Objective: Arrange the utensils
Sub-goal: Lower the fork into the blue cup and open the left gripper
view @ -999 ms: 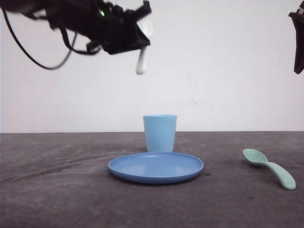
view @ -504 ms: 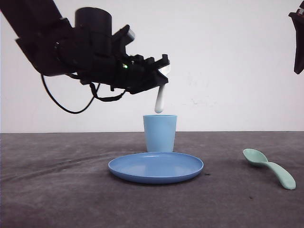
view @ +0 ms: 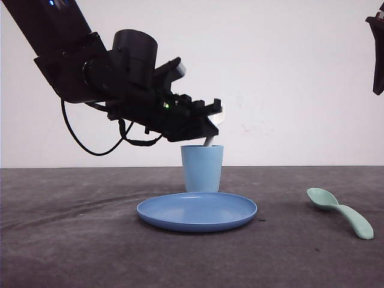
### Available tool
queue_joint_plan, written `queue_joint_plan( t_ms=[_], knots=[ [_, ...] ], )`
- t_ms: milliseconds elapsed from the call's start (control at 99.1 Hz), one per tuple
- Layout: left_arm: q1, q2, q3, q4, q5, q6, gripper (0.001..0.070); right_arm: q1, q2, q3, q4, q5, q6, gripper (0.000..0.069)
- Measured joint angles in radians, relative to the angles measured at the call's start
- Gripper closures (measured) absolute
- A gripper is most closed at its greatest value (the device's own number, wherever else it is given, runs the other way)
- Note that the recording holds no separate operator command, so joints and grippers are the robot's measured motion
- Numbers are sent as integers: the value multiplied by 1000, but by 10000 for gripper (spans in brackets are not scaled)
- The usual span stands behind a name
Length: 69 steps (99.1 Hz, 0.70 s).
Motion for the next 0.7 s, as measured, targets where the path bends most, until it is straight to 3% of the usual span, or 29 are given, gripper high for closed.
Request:
queue_joint_plan(
  t_ms=[262, 454, 696],
  knots=[
    [0, 0, 0, -25, -4, 24, 659, 0, 0, 0, 0, 0, 0, 12],
    [0, 0, 0, -24, -4, 24, 533, 0, 0, 0, 0, 0, 0, 12],
    [1, -22, 0, -79, -5, 22, 511, 0, 0, 0, 0, -1, 0, 12]
  ],
)
